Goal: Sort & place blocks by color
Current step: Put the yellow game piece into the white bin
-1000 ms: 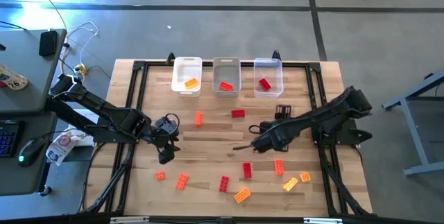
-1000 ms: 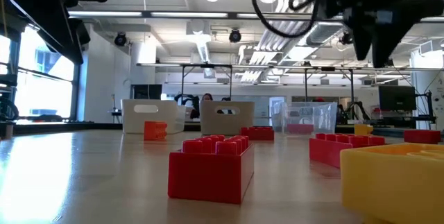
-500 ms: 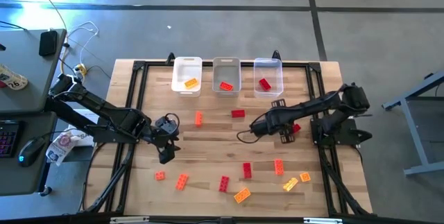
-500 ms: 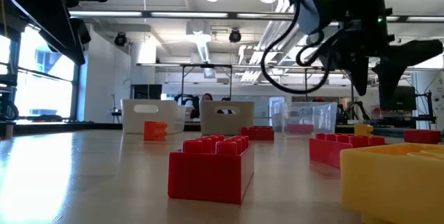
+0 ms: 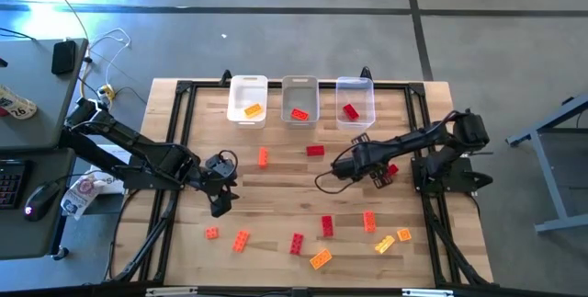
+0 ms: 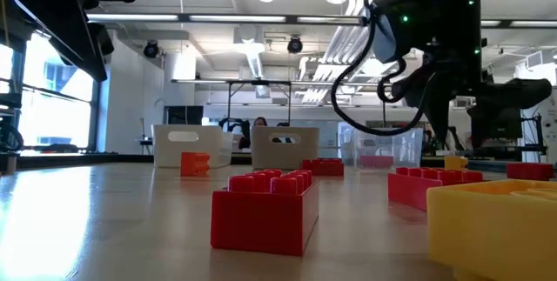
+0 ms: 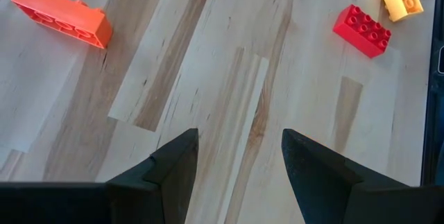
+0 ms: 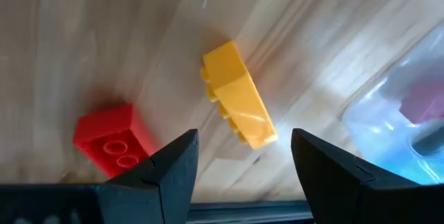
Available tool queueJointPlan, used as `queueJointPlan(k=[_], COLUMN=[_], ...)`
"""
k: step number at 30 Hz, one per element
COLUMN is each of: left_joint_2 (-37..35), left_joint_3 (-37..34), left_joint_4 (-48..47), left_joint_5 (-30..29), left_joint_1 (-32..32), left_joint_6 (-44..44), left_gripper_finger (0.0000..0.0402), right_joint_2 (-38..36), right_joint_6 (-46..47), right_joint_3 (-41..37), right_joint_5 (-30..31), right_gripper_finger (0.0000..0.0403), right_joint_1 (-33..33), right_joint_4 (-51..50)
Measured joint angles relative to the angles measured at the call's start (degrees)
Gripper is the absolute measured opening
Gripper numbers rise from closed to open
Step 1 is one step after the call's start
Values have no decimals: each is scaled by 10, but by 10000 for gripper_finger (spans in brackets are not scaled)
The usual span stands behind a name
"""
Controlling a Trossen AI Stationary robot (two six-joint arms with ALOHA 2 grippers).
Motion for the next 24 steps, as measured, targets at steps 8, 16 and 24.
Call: queueJointPlan(k=[8, 16, 24], left_joint_2=[0, 0, 0], left_joint_3=[0, 0, 0], left_joint_4=[0, 0, 0], left_joint_5=[-1, -2, -2], left_joint_1=[0, 0, 0], left_joint_6=[0, 0, 0], left_gripper_finger=[195, 195, 195], right_joint_2=[0, 0, 0], right_joint_6=[-11, -13, 42], right_joint_3=[-47, -88, -94], right_joint_5=[14, 27, 6], right_gripper_finger=[218, 212, 128], right_joint_1=[-1, -28, -45], right_joint_4=[69, 100, 124])
